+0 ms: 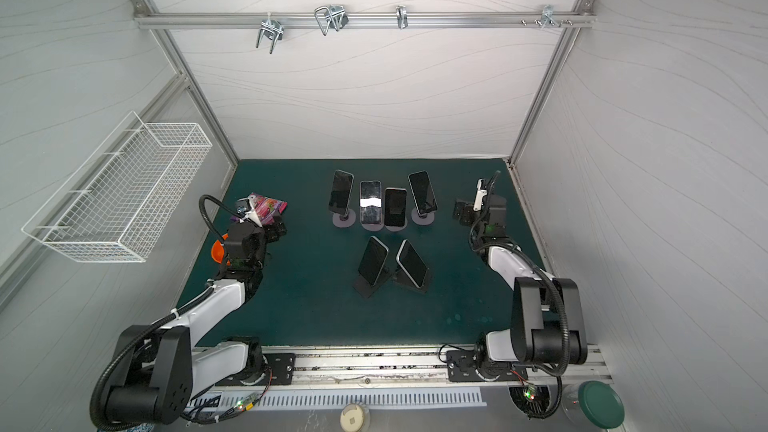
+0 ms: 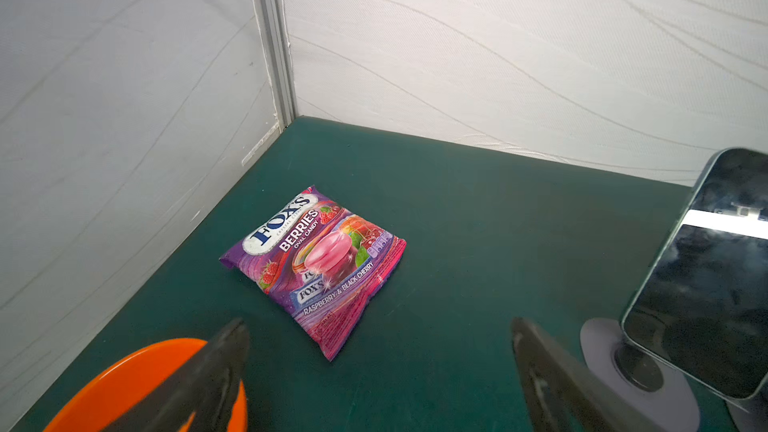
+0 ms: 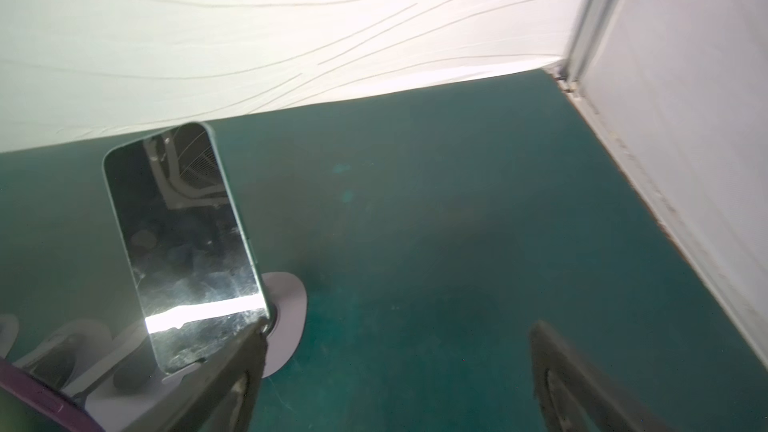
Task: Remove the phone from the phone stand
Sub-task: 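Raise both arms and swing the grippers toward the two phones on black stands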
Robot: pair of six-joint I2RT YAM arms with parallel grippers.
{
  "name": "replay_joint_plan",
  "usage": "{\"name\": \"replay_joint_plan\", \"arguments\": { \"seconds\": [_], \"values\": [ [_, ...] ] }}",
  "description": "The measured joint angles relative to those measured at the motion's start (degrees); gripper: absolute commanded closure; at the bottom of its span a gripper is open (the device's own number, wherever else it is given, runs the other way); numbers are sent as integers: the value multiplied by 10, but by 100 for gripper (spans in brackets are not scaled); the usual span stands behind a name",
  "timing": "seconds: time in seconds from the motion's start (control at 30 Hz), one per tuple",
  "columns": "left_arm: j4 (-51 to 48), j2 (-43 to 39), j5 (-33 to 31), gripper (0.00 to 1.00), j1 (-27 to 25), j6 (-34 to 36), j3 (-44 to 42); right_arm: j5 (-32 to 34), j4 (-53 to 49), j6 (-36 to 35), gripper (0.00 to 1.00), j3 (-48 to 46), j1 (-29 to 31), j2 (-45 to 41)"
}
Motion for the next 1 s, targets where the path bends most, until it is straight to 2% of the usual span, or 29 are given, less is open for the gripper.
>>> {"name": "replay_joint_plan", "arguments": {
  "seconds": [0.17,0.3,0.4,0.6,0.73,0.87,1.0],
  "values": [
    [-124,-45,-4,1,0,-30,72,19,-59,6,1,11,-2,-48],
    [-249,-49,-4,1,-1,-63,168,30,-123,-7,1,49,-2,-92],
    [-324,-49,-2,1,-7,-87,238,46,-189,-15,1,119,-2,-111],
    [-425,-64,11,1,-17,-148,319,70,-319,-13,1,284,-2,-133],
    [-493,-63,10,1,-31,-171,379,36,-365,-13,1,323,-5,-169],
    [-554,-61,10,1,-65,-184,445,-35,-400,-3,1,342,0,-198],
    [-589,-71,13,1,-106,-187,463,-105,-434,13,3,358,25,-212]
  ]
}}
